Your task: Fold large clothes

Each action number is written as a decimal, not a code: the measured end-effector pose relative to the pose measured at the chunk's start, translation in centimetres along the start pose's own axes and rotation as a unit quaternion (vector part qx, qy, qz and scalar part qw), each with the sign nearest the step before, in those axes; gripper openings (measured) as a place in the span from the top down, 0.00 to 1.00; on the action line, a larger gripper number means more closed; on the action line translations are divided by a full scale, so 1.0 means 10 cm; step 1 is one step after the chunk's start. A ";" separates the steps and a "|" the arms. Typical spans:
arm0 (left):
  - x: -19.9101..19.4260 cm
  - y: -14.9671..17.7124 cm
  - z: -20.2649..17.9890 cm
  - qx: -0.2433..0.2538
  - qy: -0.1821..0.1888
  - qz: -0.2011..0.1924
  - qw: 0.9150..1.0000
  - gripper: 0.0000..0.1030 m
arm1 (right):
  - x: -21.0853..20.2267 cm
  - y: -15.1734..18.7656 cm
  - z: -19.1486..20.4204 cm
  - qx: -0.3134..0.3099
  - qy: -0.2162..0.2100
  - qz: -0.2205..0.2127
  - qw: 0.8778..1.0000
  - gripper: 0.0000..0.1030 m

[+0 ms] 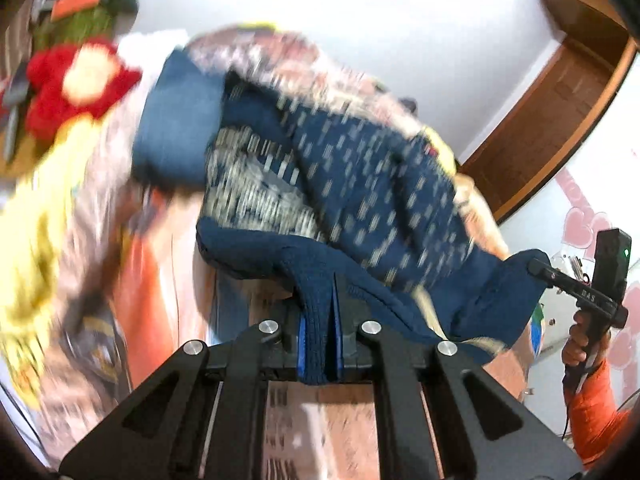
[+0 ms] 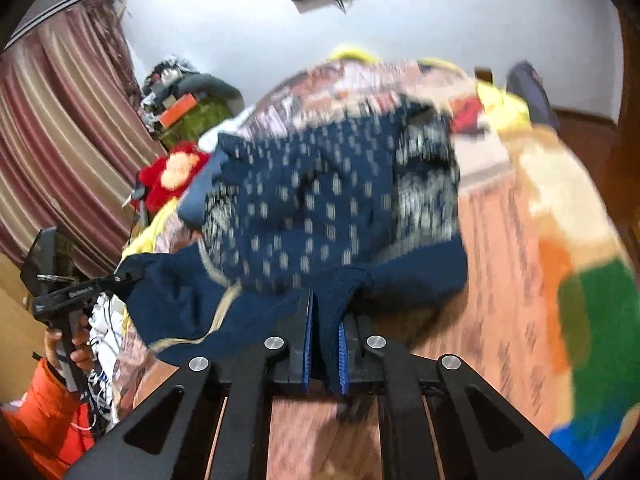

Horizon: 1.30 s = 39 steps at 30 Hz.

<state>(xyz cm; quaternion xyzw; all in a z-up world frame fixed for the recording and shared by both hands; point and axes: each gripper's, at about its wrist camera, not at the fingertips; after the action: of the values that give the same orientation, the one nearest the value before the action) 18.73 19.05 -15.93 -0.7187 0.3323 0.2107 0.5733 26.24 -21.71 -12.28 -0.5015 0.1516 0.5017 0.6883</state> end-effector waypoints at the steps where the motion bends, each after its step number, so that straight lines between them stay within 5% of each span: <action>1: -0.05 -0.07 0.01 0.008 -0.003 -0.009 1.000 0.91 | -0.02 -0.10 0.02 -0.004 0.001 -0.010 1.000 0.93; 7: 0.09 -0.94 0.01 0.038 -0.017 -0.065 0.997 0.91 | 0.04 -0.88 0.04 -0.029 0.017 -0.068 0.997 0.95; 16: 1.09 -1.84 0.41 0.029 -0.075 -0.052 0.995 0.91 | 0.93 -1.95 -0.12 -0.023 0.061 -0.078 0.995 0.95; 21: 1.89 -1.92 0.75 0.019 -0.132 0.012 0.991 0.91 | 1.75 -2.26 -0.39 0.007 0.095 -0.039 0.995 0.95; 26: 2.29 -1.79 1.00 0.007 -0.140 0.041 0.989 0.89 | 2.31 -2.25 -0.66 0.015 0.113 -0.009 0.993 0.95; 31: 2.32 -1.78 1.00 0.031 -0.152 0.044 0.987 0.85 | 2.30 -2.28 -0.74 -0.010 0.103 -0.017 0.995 0.95; 35: 2.33 -1.86 1.03 0.025 -0.140 0.063 0.988 0.84 | 2.12 -2.40 -0.89 0.031 0.067 -0.002 0.997 0.95; 37: 2.30 -1.92 1.07 0.009 -0.142 0.071 0.987 0.84 | 1.96 -2.47 -0.96 0.048 0.111 -0.028 0.992 0.95; 38: 2.29 -1.95 1.10 0.000 -0.135 0.075 0.988 0.84 | 1.81 -2.52 -1.01 0.046 0.195 -0.066 0.978 0.94; 39: 2.28 -1.97 1.11 -0.008 -0.128 0.078 0.989 0.84 | 1.71 -2.57 -1.08 0.047 0.227 -0.084 0.969 0.94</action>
<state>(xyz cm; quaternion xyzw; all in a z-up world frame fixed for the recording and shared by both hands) 49.46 26.76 -20.86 -0.6623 0.3091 0.3475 0.5874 58.79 -21.45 -15.43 -0.5799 0.2848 0.3076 0.6986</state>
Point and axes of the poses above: each gripper's, at about its wrist camera, not at the fingertips, and x roughly the way its jaws point, z to its left, y to its underside, and after that the axes turned 11 degrees about x, right-handed
